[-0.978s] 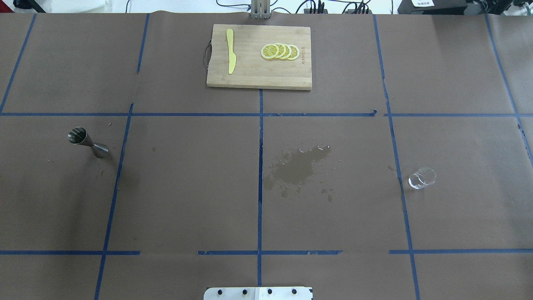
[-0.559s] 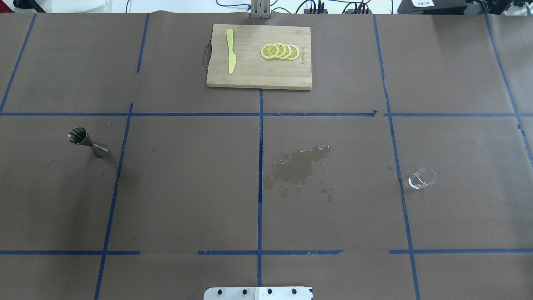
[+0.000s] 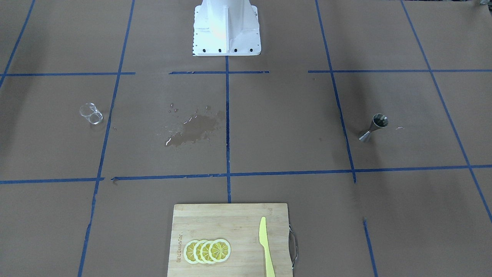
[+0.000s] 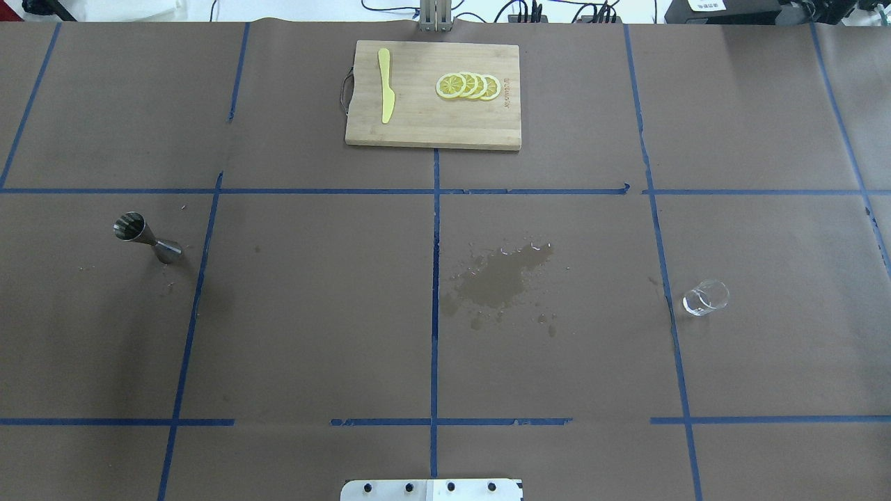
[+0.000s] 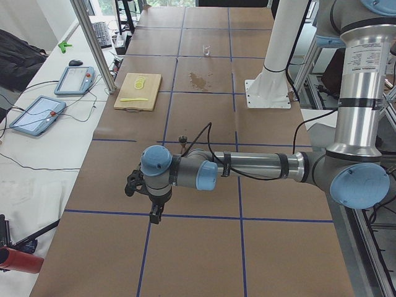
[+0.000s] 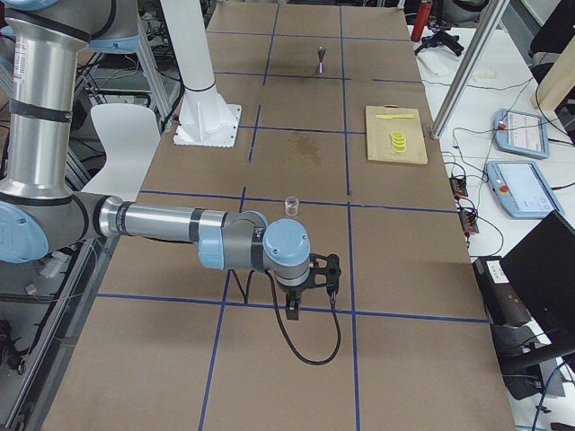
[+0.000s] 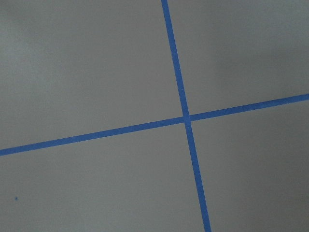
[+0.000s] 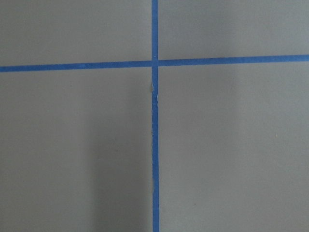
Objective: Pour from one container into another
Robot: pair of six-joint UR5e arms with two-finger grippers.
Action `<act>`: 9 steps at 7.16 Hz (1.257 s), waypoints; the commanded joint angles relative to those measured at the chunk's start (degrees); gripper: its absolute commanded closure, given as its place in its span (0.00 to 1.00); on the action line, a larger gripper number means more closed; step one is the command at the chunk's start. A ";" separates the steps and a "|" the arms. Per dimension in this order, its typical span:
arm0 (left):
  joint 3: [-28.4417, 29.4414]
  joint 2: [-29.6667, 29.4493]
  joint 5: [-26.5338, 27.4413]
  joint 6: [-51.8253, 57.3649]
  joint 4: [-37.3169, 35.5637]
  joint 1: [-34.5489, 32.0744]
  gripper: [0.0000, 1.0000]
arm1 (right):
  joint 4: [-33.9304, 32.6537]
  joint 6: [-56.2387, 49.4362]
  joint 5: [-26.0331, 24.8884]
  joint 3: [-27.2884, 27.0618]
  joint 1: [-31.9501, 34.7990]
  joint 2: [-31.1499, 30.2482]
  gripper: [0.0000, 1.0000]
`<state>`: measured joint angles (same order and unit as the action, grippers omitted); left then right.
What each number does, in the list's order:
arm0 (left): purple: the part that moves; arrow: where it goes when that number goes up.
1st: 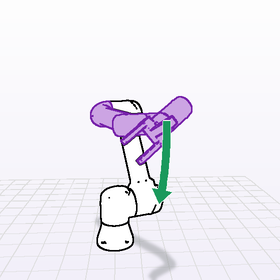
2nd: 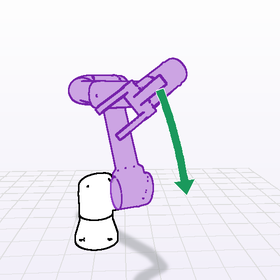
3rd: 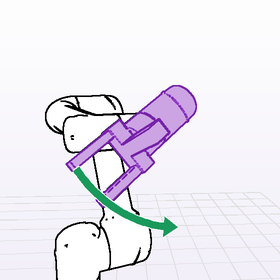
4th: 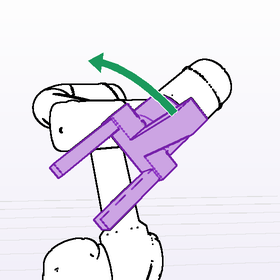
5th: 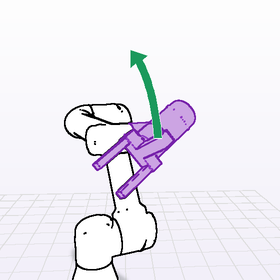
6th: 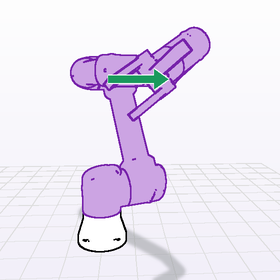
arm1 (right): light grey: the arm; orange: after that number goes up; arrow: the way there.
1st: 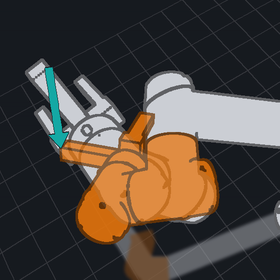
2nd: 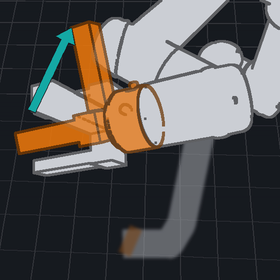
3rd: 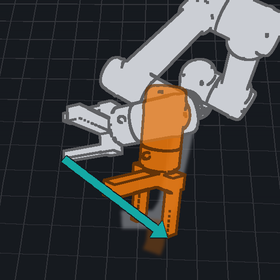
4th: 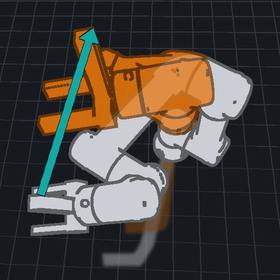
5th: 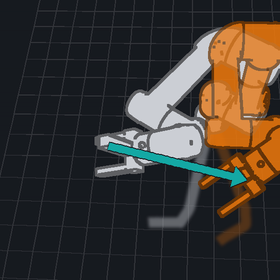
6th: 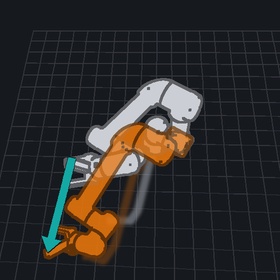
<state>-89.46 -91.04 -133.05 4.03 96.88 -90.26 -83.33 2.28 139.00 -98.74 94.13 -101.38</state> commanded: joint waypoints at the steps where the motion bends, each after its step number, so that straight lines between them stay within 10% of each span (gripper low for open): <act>1: -0.10 -0.01 -0.01 -2.44 0.07 0.00 0.00 | 0.89 0.71 0.05 0.21 -0.09 0.13 0.00; 9: -0.10 -0.54 -0.10 -3.76 1.30 0.09 0.00 | 0.45 0.45 -0.39 3.82 -0.35 6.19 0.00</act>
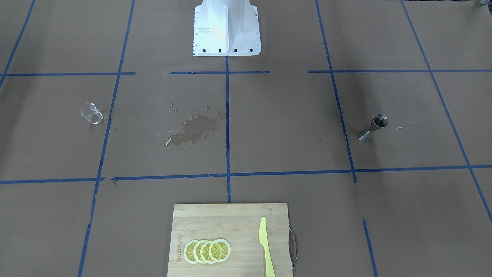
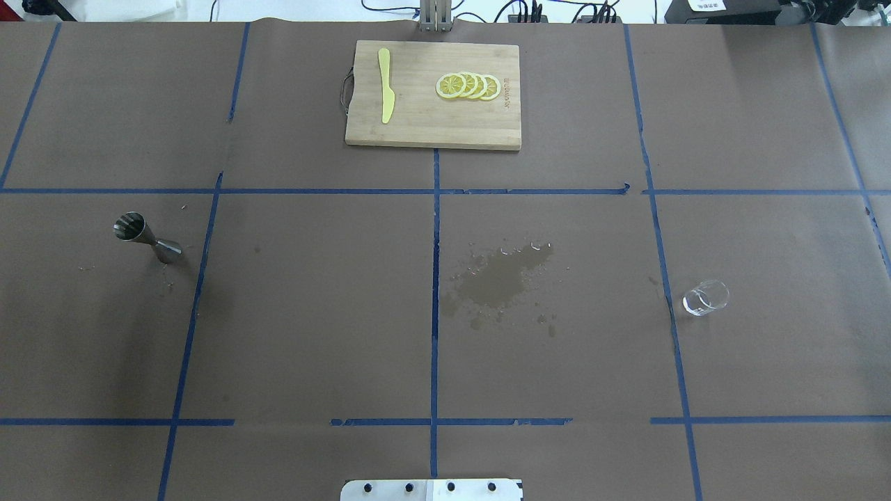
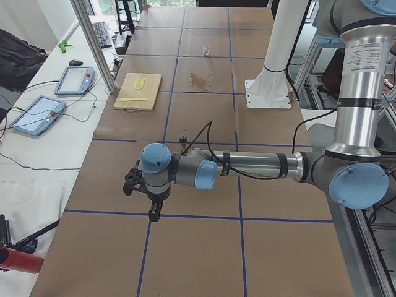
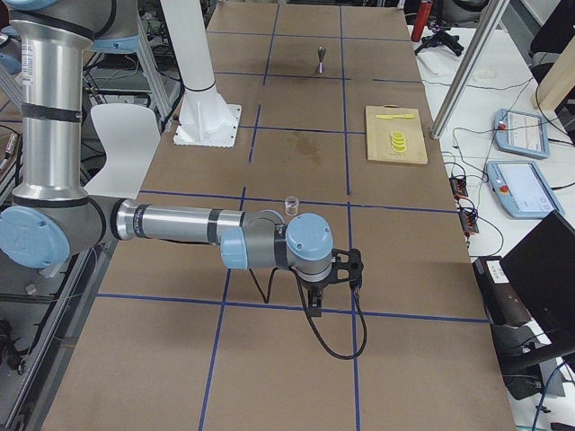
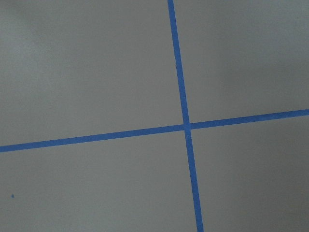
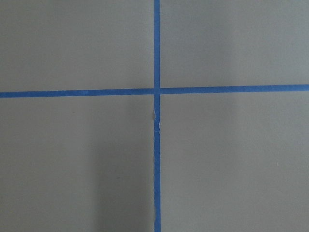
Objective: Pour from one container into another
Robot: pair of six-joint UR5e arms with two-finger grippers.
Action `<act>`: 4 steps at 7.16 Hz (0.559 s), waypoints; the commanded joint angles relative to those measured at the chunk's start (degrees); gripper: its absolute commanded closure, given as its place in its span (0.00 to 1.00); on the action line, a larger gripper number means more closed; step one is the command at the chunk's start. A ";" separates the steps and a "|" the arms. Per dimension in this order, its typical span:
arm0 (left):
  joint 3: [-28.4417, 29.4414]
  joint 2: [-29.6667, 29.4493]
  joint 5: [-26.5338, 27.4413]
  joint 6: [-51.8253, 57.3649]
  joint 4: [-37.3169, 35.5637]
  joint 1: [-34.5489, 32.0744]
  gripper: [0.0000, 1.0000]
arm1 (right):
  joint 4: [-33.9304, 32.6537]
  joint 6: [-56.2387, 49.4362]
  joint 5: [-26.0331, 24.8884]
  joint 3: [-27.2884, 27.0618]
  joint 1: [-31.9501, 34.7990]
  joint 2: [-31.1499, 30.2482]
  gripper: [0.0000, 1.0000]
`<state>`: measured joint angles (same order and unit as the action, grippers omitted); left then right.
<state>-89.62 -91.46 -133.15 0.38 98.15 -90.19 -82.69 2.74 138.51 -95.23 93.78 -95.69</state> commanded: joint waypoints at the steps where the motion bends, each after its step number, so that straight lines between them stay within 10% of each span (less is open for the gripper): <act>1: 0.14 -0.29 0.00 -0.12 0.02 0.02 0.00 | -0.19 -0.01 0.09 0.31 0.00 0.50 0.00; 4: -0.03 -0.47 0.00 -1.08 -0.07 0.10 0.00 | -0.19 -0.01 0.27 0.66 0.00 0.50 0.00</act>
